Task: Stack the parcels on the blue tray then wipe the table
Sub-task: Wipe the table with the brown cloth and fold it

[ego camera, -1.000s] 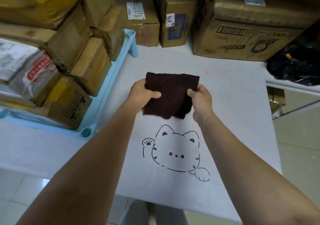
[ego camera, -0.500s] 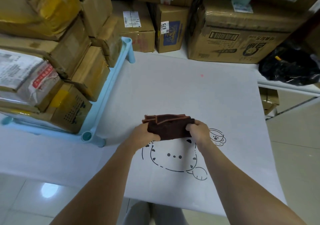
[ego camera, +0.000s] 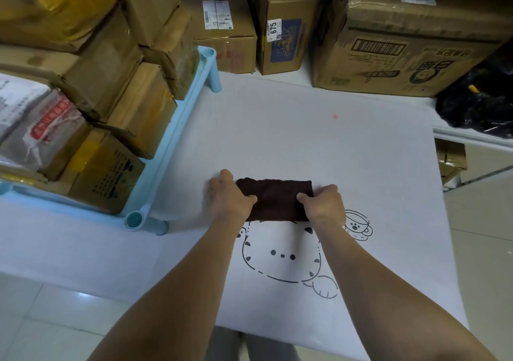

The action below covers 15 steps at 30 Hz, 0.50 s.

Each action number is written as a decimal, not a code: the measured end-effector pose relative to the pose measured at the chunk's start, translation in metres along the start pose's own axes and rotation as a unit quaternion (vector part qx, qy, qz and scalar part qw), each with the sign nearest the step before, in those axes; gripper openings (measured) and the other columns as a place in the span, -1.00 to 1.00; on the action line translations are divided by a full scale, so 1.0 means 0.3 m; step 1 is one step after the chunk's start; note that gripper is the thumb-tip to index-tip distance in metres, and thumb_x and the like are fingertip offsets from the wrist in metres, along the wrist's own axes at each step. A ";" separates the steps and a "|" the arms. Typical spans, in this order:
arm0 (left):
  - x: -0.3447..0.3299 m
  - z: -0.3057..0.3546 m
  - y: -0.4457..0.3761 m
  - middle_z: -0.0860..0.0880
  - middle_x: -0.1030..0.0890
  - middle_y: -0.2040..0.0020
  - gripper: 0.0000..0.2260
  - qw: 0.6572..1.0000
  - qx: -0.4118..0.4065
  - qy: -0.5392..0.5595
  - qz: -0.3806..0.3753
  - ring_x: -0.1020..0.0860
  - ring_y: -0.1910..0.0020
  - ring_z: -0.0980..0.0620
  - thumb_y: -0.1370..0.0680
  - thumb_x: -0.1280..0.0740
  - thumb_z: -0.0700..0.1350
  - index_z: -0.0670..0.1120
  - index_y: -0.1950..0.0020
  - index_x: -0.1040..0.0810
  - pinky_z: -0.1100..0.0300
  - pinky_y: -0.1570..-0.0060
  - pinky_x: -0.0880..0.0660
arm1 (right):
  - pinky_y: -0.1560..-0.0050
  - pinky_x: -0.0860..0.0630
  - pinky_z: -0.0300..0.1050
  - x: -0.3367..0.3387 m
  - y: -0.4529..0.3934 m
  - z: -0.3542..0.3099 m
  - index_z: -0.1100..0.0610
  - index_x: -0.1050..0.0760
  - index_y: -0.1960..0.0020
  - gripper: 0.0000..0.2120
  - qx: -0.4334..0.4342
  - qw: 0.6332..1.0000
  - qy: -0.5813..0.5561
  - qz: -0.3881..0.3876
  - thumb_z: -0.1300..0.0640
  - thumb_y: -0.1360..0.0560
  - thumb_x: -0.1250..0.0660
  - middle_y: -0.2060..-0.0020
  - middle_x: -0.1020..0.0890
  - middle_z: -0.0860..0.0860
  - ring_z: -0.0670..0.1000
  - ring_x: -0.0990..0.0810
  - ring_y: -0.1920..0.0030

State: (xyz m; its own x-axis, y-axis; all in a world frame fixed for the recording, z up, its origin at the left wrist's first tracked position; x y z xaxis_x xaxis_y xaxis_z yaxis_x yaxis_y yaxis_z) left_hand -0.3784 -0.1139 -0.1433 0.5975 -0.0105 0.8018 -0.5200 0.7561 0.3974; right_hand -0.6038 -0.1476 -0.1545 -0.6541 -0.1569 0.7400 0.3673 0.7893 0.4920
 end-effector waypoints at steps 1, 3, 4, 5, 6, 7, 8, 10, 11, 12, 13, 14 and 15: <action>-0.002 0.013 -0.002 -0.10 -0.36 -0.22 -0.55 0.999 -0.032 -0.028 0.012 -0.40 -0.22 -0.12 -0.38 -0.48 -0.04 -0.03 -0.16 -0.35 0.01 -0.16 -0.44 | 0.18 -0.40 -0.06 -0.001 -0.001 0.001 0.17 -0.33 -0.12 -0.57 -0.006 1.000 0.016 -0.001 -0.03 -0.42 -0.41 -0.05 -0.52 0.07 0.13 -0.55 0.03; -0.013 0.051 0.006 -0.05 -0.31 -0.32 -0.68 0.988 -0.132 -0.080 0.031 -0.31 -0.30 -0.07 -0.42 -0.41 -0.16 0.04 -0.11 -0.43 0.08 -0.25 -0.32 | 0.14 -0.44 -0.03 -0.005 0.001 -0.006 0.18 -0.31 -0.16 -0.54 0.010 1.000 0.029 0.000 0.00 -0.42 -0.42 -0.08 -0.51 0.07 0.15 -0.56 -0.04; -0.027 0.065 0.014 0.00 -0.29 -0.38 -0.69 0.978 -0.182 -0.098 0.031 -0.25 -0.35 -0.04 -0.43 -0.37 -0.23 0.07 -0.10 -0.48 0.12 -0.29 -0.22 | 0.11 -0.47 -0.01 -0.007 0.002 -0.015 0.17 -0.32 -0.17 -0.56 0.037 0.999 0.028 0.012 0.05 -0.42 -0.42 -0.10 -0.48 0.08 0.16 -0.55 -0.07; -0.039 0.074 0.020 0.05 -0.26 -0.43 -0.66 0.970 -0.219 -0.107 0.027 -0.21 -0.40 -0.01 -0.44 -0.33 -0.27 0.10 -0.10 -0.53 0.14 -0.33 -0.15 | 0.08 -0.49 0.00 -0.007 0.005 -0.032 0.15 -0.36 -0.16 -0.62 0.081 0.996 0.029 0.031 0.11 -0.42 -0.41 -0.12 -0.45 0.08 0.15 -0.53 -0.09; -0.050 0.074 0.025 0.09 -0.26 -0.45 -0.62 0.965 -0.238 -0.109 0.018 -0.17 -0.43 0.01 -0.45 -0.30 -0.28 0.13 -0.14 -0.55 0.15 -0.35 -0.10 | 0.02 -0.48 0.00 -0.007 0.010 -0.050 0.13 -0.42 -0.14 -0.69 0.135 0.989 0.037 0.049 0.18 -0.42 -0.39 -0.13 -0.44 0.08 0.15 -0.51 -0.11; -0.058 0.069 0.022 0.13 -0.26 -0.45 -0.60 0.964 -0.245 -0.106 0.007 -0.16 -0.44 0.04 -0.47 -0.27 -0.26 0.16 -0.18 -0.55 0.14 -0.38 -0.08 | -0.05 -0.46 -0.01 -0.011 0.013 -0.070 0.10 -0.48 -0.12 -0.73 0.187 0.979 0.055 0.054 0.23 -0.43 -0.35 -0.15 -0.44 0.06 0.13 -0.48 -0.14; -0.065 0.058 0.019 0.16 -0.26 -0.45 -0.60 0.965 -0.241 -0.101 -0.010 -0.15 -0.44 0.07 -0.49 -0.24 -0.20 0.18 -0.24 -0.52 0.13 -0.40 -0.08 | -0.12 -0.43 -0.02 -0.021 0.014 -0.085 0.07 -0.53 -0.13 -0.71 0.229 0.970 0.070 0.039 0.27 -0.43 -0.31 -0.17 -0.45 0.04 0.10 -0.45 -0.18; -0.081 0.028 0.010 0.19 -0.22 -0.47 -0.56 0.968 -0.220 -0.104 -0.064 -0.12 -0.45 0.09 -0.49 -0.23 -0.09 0.21 -0.36 -0.41 0.11 -0.43 -0.09 | -0.23 -0.38 -0.07 -0.044 0.011 -0.095 0.03 -0.54 -0.23 -0.62 0.254 0.962 0.088 -0.040 0.24 -0.44 -0.28 -0.24 -0.45 -0.03 0.05 -0.38 -0.27; -0.087 0.014 0.009 0.20 -0.18 -0.49 -0.51 0.966 -0.213 -0.117 -0.091 -0.10 -0.45 0.08 -0.47 -0.24 -0.04 0.21 -0.40 -0.35 0.10 -0.44 -0.09 | -0.28 -0.35 -0.09 -0.053 0.010 -0.090 0.00 -0.49 -0.30 -0.57 0.253 0.958 0.107 -0.080 0.19 -0.43 -0.30 -0.29 -0.43 -0.07 0.03 -0.34 -0.31; -0.093 0.008 0.007 0.20 -0.15 -0.50 -0.46 0.962 -0.212 -0.135 -0.110 -0.08 -0.46 0.07 -0.45 -0.26 -0.02 0.22 -0.43 -0.30 0.09 -0.44 -0.09 | -0.31 -0.32 -0.10 -0.053 0.010 -0.084 -0.02 -0.43 -0.36 -0.49 0.253 0.951 0.139 -0.112 0.13 -0.41 -0.33 -0.33 -0.39 -0.10 0.01 -0.30 -0.34; -0.096 0.003 0.003 0.19 -0.13 -0.50 -0.42 0.956 -0.216 -0.156 -0.120 -0.08 -0.46 0.06 -0.44 -0.29 -0.03 0.23 -0.45 -0.26 0.09 -0.44 -0.10 | -0.33 -0.29 -0.10 -0.055 0.013 -0.079 -0.04 -0.37 -0.40 -0.41 0.261 0.940 0.175 -0.133 0.09 -0.38 -0.36 -0.36 -0.35 -0.12 0.01 -0.27 -0.35; -0.099 -0.001 -0.002 0.17 -0.14 -0.50 -0.39 0.952 -0.222 -0.174 -0.122 -0.09 -0.45 0.04 -0.44 -0.30 -0.05 0.23 -0.46 -0.25 0.09 -0.43 -0.13 | -0.34 -0.28 -0.10 -0.056 0.018 -0.075 -0.05 -0.32 -0.44 -0.35 0.276 0.926 0.212 -0.143 0.06 -0.36 -0.39 -0.38 -0.32 -0.12 0.02 -0.26 -0.36; -0.101 -0.003 -0.007 0.16 -0.16 -0.49 -0.39 0.948 -0.226 -0.190 -0.120 -0.12 -0.44 0.01 -0.44 -0.31 -0.08 0.23 -0.46 -0.24 0.09 -0.41 -0.18 | -0.33 -0.28 -0.11 -0.054 0.022 -0.072 -0.06 -0.28 -0.45 -0.31 0.293 0.913 0.244 -0.143 0.05 -0.35 -0.40 -0.38 -0.30 -0.11 0.03 -0.26 -0.35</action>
State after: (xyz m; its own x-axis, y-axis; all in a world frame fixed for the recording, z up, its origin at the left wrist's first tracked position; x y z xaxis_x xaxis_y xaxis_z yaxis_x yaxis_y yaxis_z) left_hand -0.3949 -0.1145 -0.1689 0.3585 -0.3873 0.8494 -0.0311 0.9044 0.4255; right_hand -0.5765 -0.1528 -0.1535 -0.2420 -0.5403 0.8060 -0.2833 0.8338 0.4739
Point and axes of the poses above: each hand's wrist, its own y-axis away from the middle knuckle, its own x-axis out of the back of the hand, z = x × y, the point moved 6 cm from there along -y, towards the middle knuckle
